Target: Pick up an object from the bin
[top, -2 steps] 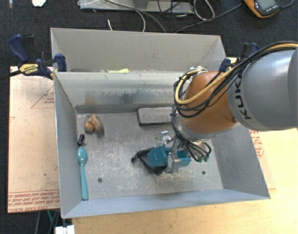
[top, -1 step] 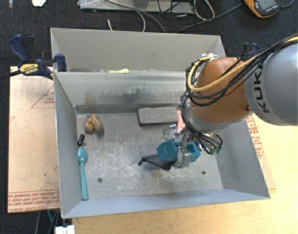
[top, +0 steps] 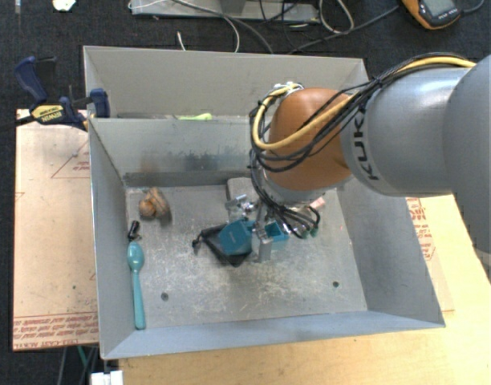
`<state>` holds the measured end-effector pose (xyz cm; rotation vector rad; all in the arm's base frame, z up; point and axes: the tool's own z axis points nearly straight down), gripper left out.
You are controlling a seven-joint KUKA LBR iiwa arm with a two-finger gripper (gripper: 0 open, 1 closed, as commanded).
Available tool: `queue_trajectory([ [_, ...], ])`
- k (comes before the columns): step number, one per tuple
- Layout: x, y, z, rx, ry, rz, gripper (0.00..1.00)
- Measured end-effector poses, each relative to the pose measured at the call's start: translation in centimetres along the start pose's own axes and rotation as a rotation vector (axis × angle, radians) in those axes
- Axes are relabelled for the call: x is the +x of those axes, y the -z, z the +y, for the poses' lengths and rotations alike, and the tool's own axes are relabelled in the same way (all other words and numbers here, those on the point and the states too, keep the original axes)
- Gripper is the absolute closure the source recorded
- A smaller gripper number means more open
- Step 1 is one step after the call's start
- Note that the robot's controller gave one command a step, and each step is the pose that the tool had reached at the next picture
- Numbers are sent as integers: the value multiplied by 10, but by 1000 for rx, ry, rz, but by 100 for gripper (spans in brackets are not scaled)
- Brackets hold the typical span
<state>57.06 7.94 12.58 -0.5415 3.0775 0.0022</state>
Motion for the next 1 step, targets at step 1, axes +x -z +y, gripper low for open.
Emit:
queue_trajectory([
  [1,9,38,0,-4,-2,16,100],
])
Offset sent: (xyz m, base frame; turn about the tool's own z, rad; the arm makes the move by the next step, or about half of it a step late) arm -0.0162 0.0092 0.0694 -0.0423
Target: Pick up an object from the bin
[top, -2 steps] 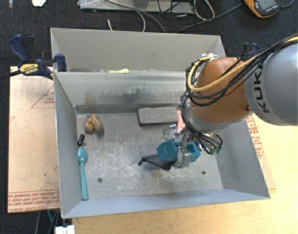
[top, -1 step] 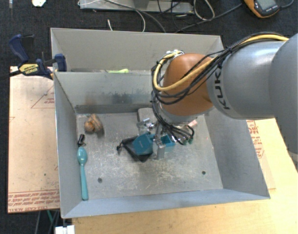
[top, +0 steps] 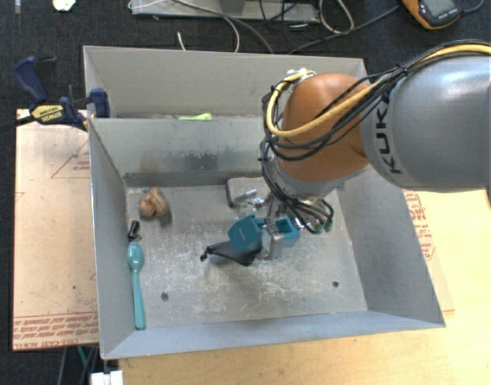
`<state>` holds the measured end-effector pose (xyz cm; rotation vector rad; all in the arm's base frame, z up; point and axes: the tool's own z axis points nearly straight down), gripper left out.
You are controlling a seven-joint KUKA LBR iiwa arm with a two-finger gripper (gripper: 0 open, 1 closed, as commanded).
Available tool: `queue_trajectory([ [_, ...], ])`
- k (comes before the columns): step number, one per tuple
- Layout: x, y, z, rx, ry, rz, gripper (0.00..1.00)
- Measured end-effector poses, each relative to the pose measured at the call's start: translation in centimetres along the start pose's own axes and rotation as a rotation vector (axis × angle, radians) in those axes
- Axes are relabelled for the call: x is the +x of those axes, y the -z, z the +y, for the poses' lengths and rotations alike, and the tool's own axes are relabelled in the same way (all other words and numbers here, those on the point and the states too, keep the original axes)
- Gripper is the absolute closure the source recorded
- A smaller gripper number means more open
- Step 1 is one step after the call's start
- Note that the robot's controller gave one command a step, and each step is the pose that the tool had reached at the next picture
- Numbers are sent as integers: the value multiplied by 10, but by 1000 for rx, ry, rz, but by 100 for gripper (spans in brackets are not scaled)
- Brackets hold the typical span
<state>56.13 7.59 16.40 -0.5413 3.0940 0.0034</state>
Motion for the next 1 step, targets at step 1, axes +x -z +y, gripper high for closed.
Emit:
queue_trajectory([
  [1,3,30,16,-6,46,4,100],
])
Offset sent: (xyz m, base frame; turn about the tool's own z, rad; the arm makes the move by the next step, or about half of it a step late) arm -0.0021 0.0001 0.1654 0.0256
